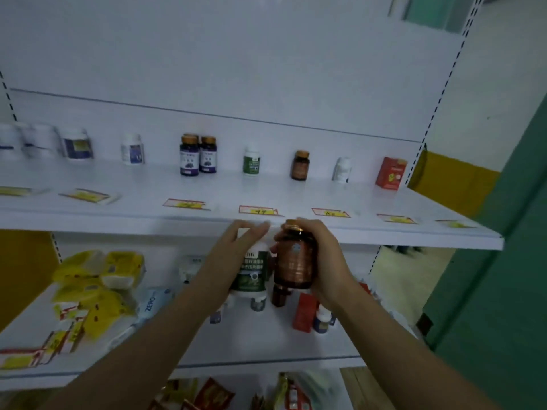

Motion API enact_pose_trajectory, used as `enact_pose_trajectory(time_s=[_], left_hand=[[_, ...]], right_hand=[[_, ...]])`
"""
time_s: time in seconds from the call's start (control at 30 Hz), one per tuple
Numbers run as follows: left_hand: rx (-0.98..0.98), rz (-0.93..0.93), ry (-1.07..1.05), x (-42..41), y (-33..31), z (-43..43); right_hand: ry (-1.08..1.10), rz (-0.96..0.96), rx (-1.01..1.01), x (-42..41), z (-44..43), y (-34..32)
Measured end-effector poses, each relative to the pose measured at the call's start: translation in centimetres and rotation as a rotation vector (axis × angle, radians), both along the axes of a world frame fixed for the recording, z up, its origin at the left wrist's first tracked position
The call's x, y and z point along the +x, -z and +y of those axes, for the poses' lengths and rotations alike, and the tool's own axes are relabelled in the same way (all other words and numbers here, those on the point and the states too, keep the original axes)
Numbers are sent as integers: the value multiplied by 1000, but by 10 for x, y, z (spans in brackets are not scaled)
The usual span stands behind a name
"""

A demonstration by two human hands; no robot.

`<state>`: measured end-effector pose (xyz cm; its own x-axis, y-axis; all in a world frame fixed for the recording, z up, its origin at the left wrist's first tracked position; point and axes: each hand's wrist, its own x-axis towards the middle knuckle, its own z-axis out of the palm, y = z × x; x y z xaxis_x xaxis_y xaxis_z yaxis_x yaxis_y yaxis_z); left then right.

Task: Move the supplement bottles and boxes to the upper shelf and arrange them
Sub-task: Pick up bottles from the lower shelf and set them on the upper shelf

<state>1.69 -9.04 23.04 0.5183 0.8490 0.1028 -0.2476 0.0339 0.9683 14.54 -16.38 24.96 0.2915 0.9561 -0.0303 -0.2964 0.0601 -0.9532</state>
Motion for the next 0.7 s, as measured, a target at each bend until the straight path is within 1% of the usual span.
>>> enact_pose_trajectory(time_s=[0.07, 0.17, 0.33, 0.5, 0.63, 0.7], left_hand=[[46, -37, 0, -4, -29, -5], [121, -78, 0, -5, -65, -11], [199, -111, 27, 3, -107, -21], [241, -86, 41, 16, -124, -13], [214, -70, 65, 31, -125, 11], [205, -20, 53, 43, -122, 30]], right_hand=[[67, 7, 72, -2, -6, -28], [146, -93, 151, -4, -10, -59], [181, -237, 175, 2, -18, -97], [196, -297, 190, 17, -14, -114], [148, -269, 207, 43, 5, -114], [128, -270, 219, 62, 20, -112]])
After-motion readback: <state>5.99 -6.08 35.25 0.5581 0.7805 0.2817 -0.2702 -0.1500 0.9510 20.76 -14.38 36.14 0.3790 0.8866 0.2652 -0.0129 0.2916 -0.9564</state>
